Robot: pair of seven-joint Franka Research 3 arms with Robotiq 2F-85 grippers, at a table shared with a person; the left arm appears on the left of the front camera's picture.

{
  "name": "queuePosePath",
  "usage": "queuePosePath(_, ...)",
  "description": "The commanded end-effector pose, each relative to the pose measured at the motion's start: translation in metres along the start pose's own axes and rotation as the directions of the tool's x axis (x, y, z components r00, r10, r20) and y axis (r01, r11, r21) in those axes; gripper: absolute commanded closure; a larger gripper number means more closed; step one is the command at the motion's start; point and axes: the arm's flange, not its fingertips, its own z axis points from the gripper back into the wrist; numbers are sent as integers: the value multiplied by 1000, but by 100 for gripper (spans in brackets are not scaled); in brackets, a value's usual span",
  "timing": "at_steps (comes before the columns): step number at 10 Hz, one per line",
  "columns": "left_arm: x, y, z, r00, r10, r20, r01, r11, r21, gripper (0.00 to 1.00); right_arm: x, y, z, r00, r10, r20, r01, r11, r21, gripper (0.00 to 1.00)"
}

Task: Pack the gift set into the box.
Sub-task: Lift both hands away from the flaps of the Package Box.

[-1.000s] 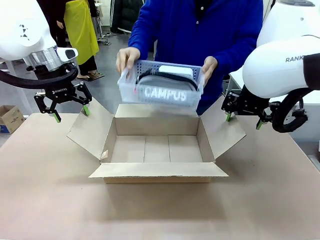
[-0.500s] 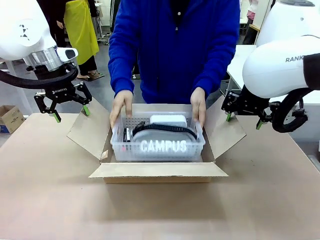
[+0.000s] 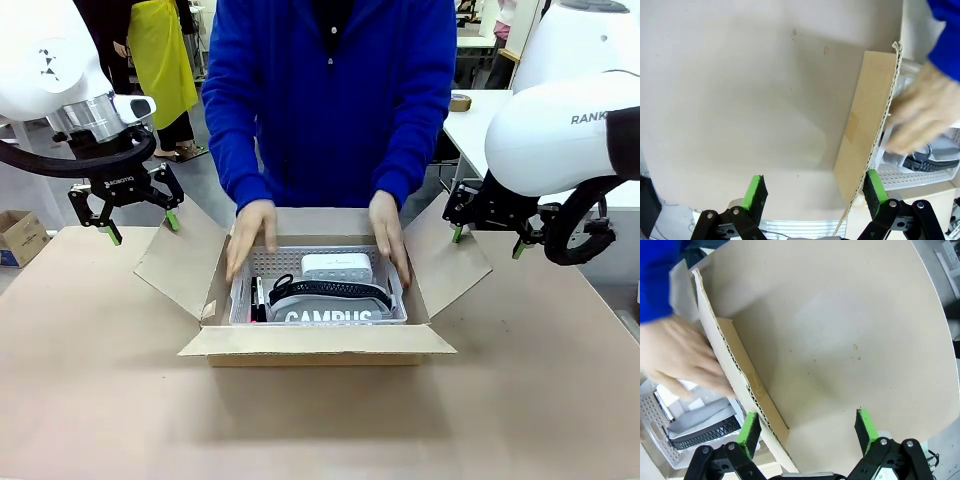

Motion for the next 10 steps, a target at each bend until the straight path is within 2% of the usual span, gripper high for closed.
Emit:
queuePosePath(1, 0, 1, 2, 1000, 13, 2, -13, 1000, 22, 0, 2, 1, 3, 1000, -11, 6, 11, 1000, -13, 0)
queuePosePath(4, 0, 0, 0, 1000, 0, 0, 0, 1000, 0, 0, 0, 0, 0, 1000, 0, 0, 0, 1000, 0, 0)
queuePosePath(5, -2, 9, 26, 977, -157, -144, 135, 979, -152, 0, 6, -4, 26, 996, 39, -80, -30, 992, 119, 0)
queuePosePath(6, -6, 50, 72, 925, -303, -228, 179, 879, -442, 0, 14, -29, 55, 987, -4, -160, 50, 959, 280, 0)
queuePosePath(7, -10, 114, 103, 811, -545, -212, 216, 616, -757, 0, 22, -82, 92, 934, -162, -318, 286, 874, 393, 0)
queuePosePath(8, -11, 159, 101, 800, -589, -113, 171, 405, -898, 0, 27, -141, 104, 853, -182, -489, 458, 709, 536, 0)
queuePosePath(9, -6, 192, 86, 859, -503, -97, 66, 297, -953, 0, 27, -184, 93, 780, -207, -591, 585, 575, 572, 0)
queuePosePath(10, 2, 225, 67, 915, -390, -104, -53, 138, -989, 0, 25, -231, 65, 710, -221, -668, 688, 420, 592, 0)
